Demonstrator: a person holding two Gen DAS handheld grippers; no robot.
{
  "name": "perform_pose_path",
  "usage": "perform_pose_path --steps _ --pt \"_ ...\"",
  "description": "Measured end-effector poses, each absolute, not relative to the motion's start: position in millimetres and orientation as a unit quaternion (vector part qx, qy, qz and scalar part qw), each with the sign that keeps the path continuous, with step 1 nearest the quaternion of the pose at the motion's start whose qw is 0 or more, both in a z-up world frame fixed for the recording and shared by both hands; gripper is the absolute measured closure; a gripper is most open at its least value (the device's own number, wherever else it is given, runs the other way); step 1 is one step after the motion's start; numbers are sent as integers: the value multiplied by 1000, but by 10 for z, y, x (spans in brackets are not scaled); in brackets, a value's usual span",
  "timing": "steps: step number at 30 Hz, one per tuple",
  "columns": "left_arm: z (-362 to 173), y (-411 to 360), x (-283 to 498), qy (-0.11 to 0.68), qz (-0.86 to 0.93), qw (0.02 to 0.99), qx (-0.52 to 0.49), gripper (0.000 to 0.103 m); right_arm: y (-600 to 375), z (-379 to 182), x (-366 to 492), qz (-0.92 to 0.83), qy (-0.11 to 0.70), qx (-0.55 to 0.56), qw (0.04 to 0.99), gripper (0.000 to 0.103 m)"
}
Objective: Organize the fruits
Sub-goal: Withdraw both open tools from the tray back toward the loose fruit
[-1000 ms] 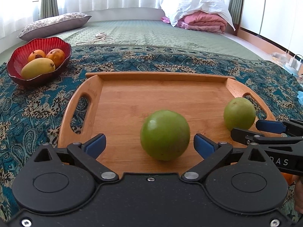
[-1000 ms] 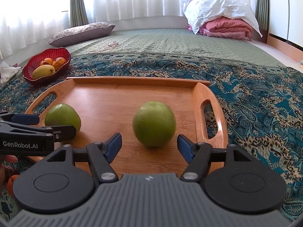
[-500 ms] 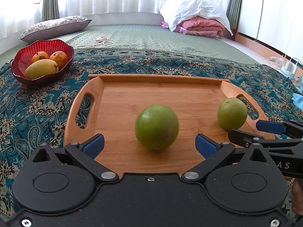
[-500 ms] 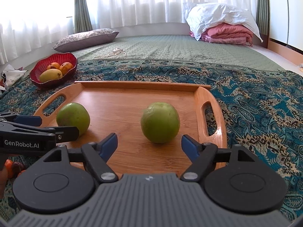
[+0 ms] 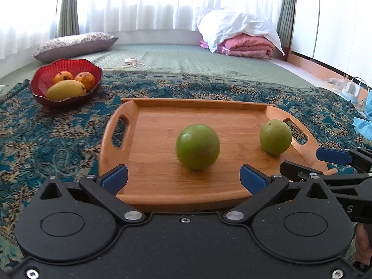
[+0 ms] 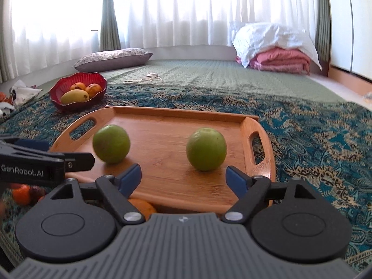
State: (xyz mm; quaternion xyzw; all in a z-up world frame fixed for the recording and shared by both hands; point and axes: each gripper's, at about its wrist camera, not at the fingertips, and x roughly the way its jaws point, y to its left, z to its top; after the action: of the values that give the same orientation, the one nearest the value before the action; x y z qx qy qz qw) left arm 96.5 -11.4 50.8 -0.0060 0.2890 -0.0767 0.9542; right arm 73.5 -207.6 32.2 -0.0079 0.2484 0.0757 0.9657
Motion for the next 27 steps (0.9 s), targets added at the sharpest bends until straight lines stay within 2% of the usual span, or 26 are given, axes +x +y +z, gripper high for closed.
perform_pose_path --steps 27 --pt "223 9 186 251 -59 966 12 0 -1827 23 205 78 219 -38 972 13"
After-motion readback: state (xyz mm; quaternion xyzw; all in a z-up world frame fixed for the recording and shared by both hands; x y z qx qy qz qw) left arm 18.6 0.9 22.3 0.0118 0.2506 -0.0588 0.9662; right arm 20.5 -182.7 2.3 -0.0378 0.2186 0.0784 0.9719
